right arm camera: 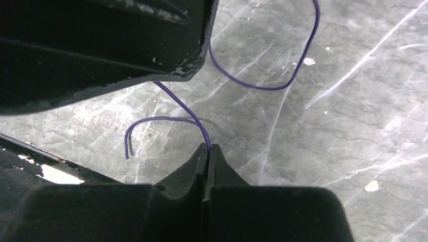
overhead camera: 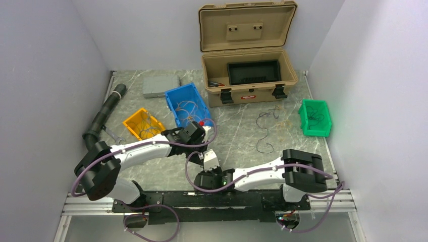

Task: Untangle the cables
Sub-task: Pick up the cable at the center of the board, then place the cable in the bin, then untie the cable.

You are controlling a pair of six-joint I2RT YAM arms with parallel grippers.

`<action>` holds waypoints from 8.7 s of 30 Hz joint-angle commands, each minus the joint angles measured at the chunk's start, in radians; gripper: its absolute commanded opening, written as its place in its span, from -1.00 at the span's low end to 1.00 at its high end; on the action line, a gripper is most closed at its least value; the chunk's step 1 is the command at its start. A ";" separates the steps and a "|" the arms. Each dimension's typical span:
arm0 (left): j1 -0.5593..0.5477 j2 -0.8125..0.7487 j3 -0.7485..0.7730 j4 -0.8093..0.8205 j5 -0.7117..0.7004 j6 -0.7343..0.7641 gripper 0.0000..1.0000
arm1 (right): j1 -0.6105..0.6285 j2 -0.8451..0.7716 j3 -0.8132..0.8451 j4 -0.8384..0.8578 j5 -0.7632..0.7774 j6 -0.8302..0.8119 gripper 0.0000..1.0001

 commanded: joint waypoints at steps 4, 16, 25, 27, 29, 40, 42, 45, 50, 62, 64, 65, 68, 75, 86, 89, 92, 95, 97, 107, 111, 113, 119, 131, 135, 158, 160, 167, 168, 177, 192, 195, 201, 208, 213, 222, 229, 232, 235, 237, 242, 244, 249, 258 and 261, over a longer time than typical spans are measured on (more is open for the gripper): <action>0.001 -0.119 0.026 0.025 -0.015 -0.003 0.05 | -0.028 -0.173 -0.020 -0.073 0.066 -0.011 -1.00; 0.140 -0.408 0.106 -0.116 0.030 0.018 0.99 | -0.543 -0.676 -0.113 -0.087 -0.282 -0.282 -1.00; 0.208 -0.519 0.113 -0.172 0.002 0.053 0.99 | -1.232 -0.622 0.195 -0.253 -0.487 -0.468 -1.00; 0.208 -0.516 0.106 -0.169 0.016 0.050 0.99 | -1.431 -0.585 0.255 -0.246 -0.676 -0.451 -1.00; 0.209 -0.511 0.100 -0.167 0.034 0.045 0.99 | -1.627 -0.551 0.270 -0.206 -0.884 -0.391 -1.00; 0.208 -0.490 0.100 -0.165 0.083 0.049 0.99 | -2.060 -0.446 0.204 0.070 -1.021 0.186 -1.00; 0.209 -0.489 0.102 -0.164 0.086 0.051 0.99 | -2.086 -0.429 0.170 0.138 -0.996 0.264 -1.00; 0.209 -0.484 0.106 -0.167 0.090 0.054 0.99 | -2.094 -0.389 0.125 0.224 -0.974 0.388 -1.00; 0.209 -0.487 0.095 -0.153 0.107 0.044 0.99 | -2.098 -0.358 0.051 0.309 -0.831 0.570 -1.00; 0.208 -0.405 0.160 -0.177 0.138 0.065 0.99 | -2.090 -0.228 -0.040 0.495 -0.595 0.736 -1.00; 0.209 -0.386 0.176 -0.183 0.137 0.070 0.99 | -2.086 -0.186 -0.062 0.555 -0.606 0.758 -1.00; 0.209 -0.376 0.185 -0.185 0.138 0.071 0.99 | -2.082 -0.162 -0.076 0.581 -0.610 0.765 -1.00; 0.208 -0.362 0.192 -0.175 0.141 0.064 0.99 | -2.058 -0.097 -0.071 0.594 -0.602 0.768 -1.00; 0.207 -0.353 0.185 -0.165 0.145 0.055 0.99 | -1.960 0.025 -0.057 0.535 -0.454 0.825 -1.00; 0.207 -0.365 0.190 -0.201 0.129 0.065 0.99 | -1.877 0.189 0.146 0.015 -0.243 0.888 -1.00; 0.207 -0.366 0.191 -0.197 0.129 0.064 0.99 | -1.870 0.136 0.089 0.017 -0.249 0.911 -1.00; 0.207 -0.360 0.208 -0.200 0.128 0.070 0.99 | -1.835 0.056 0.038 -0.026 -0.210 0.959 -1.00; 0.207 -0.356 0.220 -0.209 0.129 0.072 0.99 | -1.803 -0.013 -0.032 -0.021 -0.205 0.998 -1.00; 0.207 -0.362 0.220 -0.208 0.128 0.071 0.99 | -1.785 -0.034 -0.066 -0.013 -0.216 1.008 -1.00; 0.207 -0.406 0.195 -0.221 0.104 0.069 0.99 | -1.721 -0.144 0.048 -0.167 -0.023 0.875 -1.00; 0.207 -0.404 0.199 -0.227 0.105 0.069 0.99 | -1.728 -0.114 0.158 -0.231 0.012 0.794 -1.00; 0.208 -0.403 0.208 -0.232 0.107 0.073 0.99 | -1.739 -0.092 0.184 -0.236 0.003 0.784 -1.00; 0.207 -0.410 0.217 -0.246 0.093 0.076 0.99 | -1.779 -0.024 0.189 -0.159 -0.055 0.753 -1.00; 0.207 -0.410 0.222 -0.252 0.089 0.063 0.99 | -1.815 0.150 0.247 -0.083 -0.135 0.706 -1.00; 0.208 -0.408 0.227 -0.250 0.091 0.057 0.99 | -1.815 0.154 0.273 -0.139 -0.116 0.720 -0.79; 0.205 -0.477 0.213 -0.263 0.073 0.051 0.99 | -1.803 -0.217 0.306 -0.248 -0.132 0.384 0.50; 0.205 -0.481 0.196 -0.246 0.068 0.049 0.99 | -1.802 -0.281 0.246 -0.130 -0.225 0.194 0.58; 0.198 -0.462 0.125 -0.124 0.099 0.028 0.99 | -1.731 -0.412 0.125 0.035 -0.647 -0.350 0.75; 0.193 -0.456 0.124 -0.115 0.101 0.030 0.99 | -1.696 -0.395 0.144 -0.012 -0.640 -0.388 0.77; 0.168 -0.435 0.108 -0.093 0.106 0.054 0.99 | -1.508 -0.246 0.146 -0.070 -0.481 -0.498 0.73; 0.166 -0.426 0.102 -0.110 0.110 0.104 0.99 | -1.432 -0.014 0.079 -0.004 -0.350 -0.440 0.38; 0.168 -0.437 0.102 -0.123 0.103 0.114 0.99 | -1.433 -0.013 0.047 0.032 -0.351 -0.428 -0.07; 0.170 -0.490 0.078 -0.143 0.059 0.123 0.99 | -1.427 -0.190 0.036 0.014 -0.413 -0.463 -1.00; 0.170 -0.523 0.083 -0.127 0.073 0.145 0.99 | -1.375 -0.428 0.228 -0.166 -0.778 -0.527 -1.00; 0.170 -0.550 0.081 -0.082 0.106 0.145 0.99 | -1.349 -0.517 0.354 -0.224 -1.031 -0.513 -1.00; 0.170 -0.612 0.030 0.014 0.150 0.112 0.99 | -1.335 -0.596 0.511 -0.286 -1.182 -0.474 -1.00; 0.169 -0.604 0.015 0.080 0.148 0.116 0.99 | -1.315 -0.609 0.516 -0.212 -1.391 -0.397 -1.00; 0.170 -0.592 0.000 0.155 0.125 0.119 0.99 | -1.307 -0.620 0.520 -0.186 -1.414 -0.370 -1.00; 0.168 -0.574 -0.031 0.272 0.102 0.111 0.99 | -1.305 -0.624 0.519 -0.158 -1.440 -0.335 -1.00; 0.164 -0.560 -0.078 0.388 0.075 0.107 0.99 | -1.303 -0.625 0.524 -0.133 -1.456 -0.298 -1.00; 0.093 -0.525 -0.270 0.866 -0.061 0.177 0.99 | -1.304 -0.639 0.544 -0.056 -1.443 -0.136 -1.00; 0.066 -0.487 -0.321 0.996 -0.126 0.211 0.99 | -1.304 -0.642 0.553 -0.013 -1.446 -0.070 -1.00; 0.017 -0.333 -0.365 1.303 -0.188 0.298 0.97 | -1.303 -0.633 0.583 0.072 -1.453 0.065 -1.00; -0.073 -0.013 -0.197 1.472 -0.204 0.441 0.97 | -1.305 -0.603 0.666 0.201 -1.482 0.216 -1.00; -0.076 0.096 -0.124 1.510 -0.195 0.421 0.98 | -1.305 -0.601 0.684 0.222 -1.479 0.247 -1.00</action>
